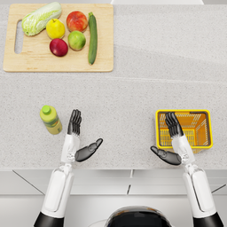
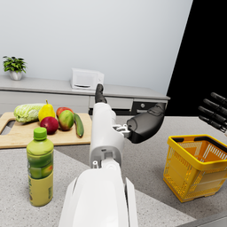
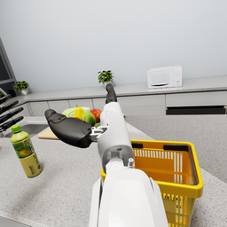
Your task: Pick up the green tea and place it into the yellow basket
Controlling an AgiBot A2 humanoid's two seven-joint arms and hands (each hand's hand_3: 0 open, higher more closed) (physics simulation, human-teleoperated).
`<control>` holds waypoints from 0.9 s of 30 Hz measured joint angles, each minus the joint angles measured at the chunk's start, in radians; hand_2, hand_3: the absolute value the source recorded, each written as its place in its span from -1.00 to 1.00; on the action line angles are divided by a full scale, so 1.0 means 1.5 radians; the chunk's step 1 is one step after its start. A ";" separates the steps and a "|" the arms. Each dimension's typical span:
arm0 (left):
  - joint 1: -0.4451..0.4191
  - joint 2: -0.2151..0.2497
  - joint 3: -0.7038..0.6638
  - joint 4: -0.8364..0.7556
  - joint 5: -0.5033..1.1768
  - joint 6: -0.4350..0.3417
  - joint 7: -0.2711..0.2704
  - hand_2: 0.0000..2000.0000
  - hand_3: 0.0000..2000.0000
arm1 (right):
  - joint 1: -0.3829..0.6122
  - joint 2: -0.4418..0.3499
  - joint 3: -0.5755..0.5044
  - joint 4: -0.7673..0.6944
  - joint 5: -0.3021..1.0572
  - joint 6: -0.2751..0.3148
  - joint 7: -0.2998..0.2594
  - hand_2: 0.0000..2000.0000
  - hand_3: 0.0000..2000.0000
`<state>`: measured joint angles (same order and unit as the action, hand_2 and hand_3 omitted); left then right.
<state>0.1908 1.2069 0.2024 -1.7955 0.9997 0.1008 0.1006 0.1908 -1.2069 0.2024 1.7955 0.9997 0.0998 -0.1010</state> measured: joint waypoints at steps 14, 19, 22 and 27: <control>-0.001 0.001 0.006 0.004 0.000 -0.019 -0.019 -1.00 -1.00 | -0.001 -0.001 0.006 -0.004 0.000 -0.019 0.019 -1.00 -1.00; 0.026 0.021 -0.037 0.025 0.029 -0.058 -0.058 -1.00 -1.00 | 0.034 -0.026 -0.033 0.001 0.029 -0.057 0.058 -1.00 -1.00; 0.061 0.031 -0.082 0.049 0.118 -0.064 -0.064 -1.00 -1.00 | 0.065 -0.038 -0.071 -0.003 0.118 -0.063 0.064 -1.00 -1.00; 0.093 0.036 -0.165 0.081 0.244 -0.067 -0.066 -1.00 -1.00 | 0.090 -0.048 -0.133 -0.005 0.244 -0.066 0.067 -1.00 -1.00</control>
<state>0.3310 1.2606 -0.0448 -1.6738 1.3661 0.0009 0.0010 0.3252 -1.2783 0.0031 1.7879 1.3661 0.0010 -0.0010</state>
